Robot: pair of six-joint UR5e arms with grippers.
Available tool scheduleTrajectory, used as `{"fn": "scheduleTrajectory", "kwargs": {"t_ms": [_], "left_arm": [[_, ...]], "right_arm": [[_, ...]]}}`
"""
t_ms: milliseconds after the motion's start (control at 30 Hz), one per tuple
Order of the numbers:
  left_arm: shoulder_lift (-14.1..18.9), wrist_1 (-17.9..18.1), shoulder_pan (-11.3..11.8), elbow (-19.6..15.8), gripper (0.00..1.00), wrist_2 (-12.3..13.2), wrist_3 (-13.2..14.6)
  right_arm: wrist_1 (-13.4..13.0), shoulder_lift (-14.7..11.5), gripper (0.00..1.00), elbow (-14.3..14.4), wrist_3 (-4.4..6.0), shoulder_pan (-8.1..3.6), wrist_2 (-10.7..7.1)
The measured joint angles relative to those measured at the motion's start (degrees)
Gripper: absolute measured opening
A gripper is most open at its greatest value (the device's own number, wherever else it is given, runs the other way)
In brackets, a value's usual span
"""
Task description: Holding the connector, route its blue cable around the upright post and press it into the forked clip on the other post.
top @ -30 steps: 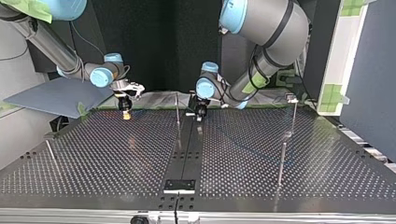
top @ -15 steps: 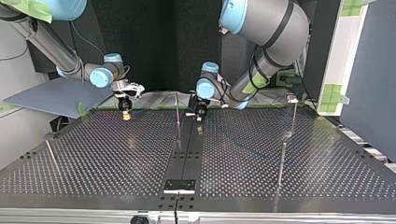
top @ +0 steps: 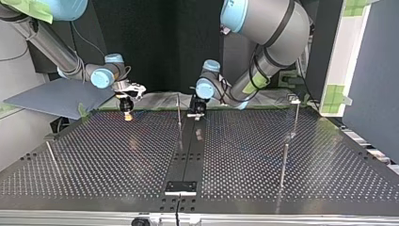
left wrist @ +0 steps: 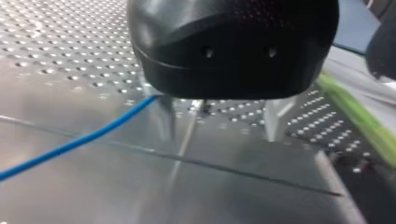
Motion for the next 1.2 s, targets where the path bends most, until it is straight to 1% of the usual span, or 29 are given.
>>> {"fn": "scheduleTrajectory", "kwargs": {"t_ms": [100,233,400,533,667,900,1200], "left_arm": [[0.04,-1.64,-0.29,-0.35,1.0,0.16,0.75],[0.07,-4.08,-0.71,-0.86,1.0,1.99,1.28],[0.26,-5.15,-1.31,-1.66,1.0,4.44,1.8],[1.33,-4.12,-1.72,-3.4,1.0,5.88,2.35],[2.43,-2.43,-1.84,-5.19,1.0,6.16,2.37],[2.98,-1.21,-2.14,-7.2,1.0,6.53,2.37],[3.56,0.74,-2.82,-10.44,1.0,8.32,2.37]], "right_arm": [[0.02,0.01,0.0,0.0,0.0,0.12,-0.01],[0.14,0.01,0.0,0.0,-0.01,0.21,-0.11],[0.55,0.01,0.0,0.0,-0.12,0.14,-0.18],[0.74,0.01,0.0,0.0,-0.25,0.13,-0.19],[0.79,0.01,0.0,0.0,-0.31,0.13,-0.19],[0.85,0.01,0.0,0.0,-0.3,0.21,-0.17],[0.86,0.01,0.0,0.0,-0.38,0.21,-0.19]]}}
